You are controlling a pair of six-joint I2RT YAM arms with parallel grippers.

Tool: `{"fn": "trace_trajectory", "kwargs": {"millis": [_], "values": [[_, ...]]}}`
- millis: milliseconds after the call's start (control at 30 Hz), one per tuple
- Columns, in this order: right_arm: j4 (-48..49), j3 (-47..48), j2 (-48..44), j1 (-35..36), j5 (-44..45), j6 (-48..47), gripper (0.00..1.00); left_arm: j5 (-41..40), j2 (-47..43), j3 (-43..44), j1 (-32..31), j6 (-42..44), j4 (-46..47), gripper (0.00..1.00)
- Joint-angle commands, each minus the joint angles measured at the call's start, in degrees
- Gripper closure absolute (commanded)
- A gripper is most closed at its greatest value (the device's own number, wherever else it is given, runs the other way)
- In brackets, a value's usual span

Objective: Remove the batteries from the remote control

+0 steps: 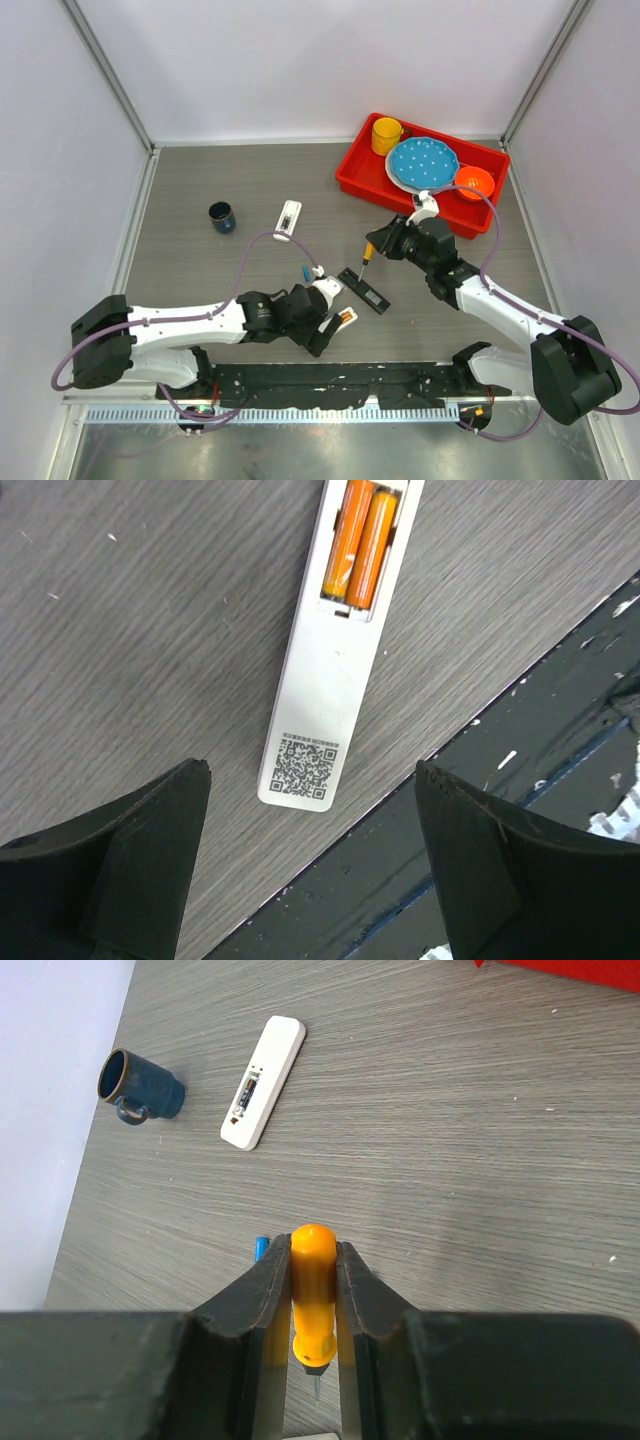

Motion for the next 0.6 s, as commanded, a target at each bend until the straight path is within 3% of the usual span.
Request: {"fn": "trace_trajectory", "kwargs": {"millis": [0,233,367,533,567], "values": [[2.53,0.02,-0.91,-0.09,-0.44,-0.77,0.99,-3.48,3.65,0.23,-2.18,-1.77,-0.93,0.17],[1.66,-0.24,-2.41,-0.09,-0.09,-0.94,0.99,-3.66,7.35,-0.83,-3.06,-2.56,2.67,0.35],[0.86,-0.59,-3.72,-0.09,0.35,-1.12,0.99,-3.84,9.02,-1.0,-3.15,-2.73,3.64,0.51],[0.34,-0.68,-4.34,-0.09,0.7,-1.12,0.99,-5.5,12.88,0.4,-3.41,-2.38,3.46,0.65],[0.25,-0.68,-4.43,-0.09,0.79,-1.12,0.99,-5.86,14.37,0.75,-3.41,-1.77,3.46,0.71]]}}
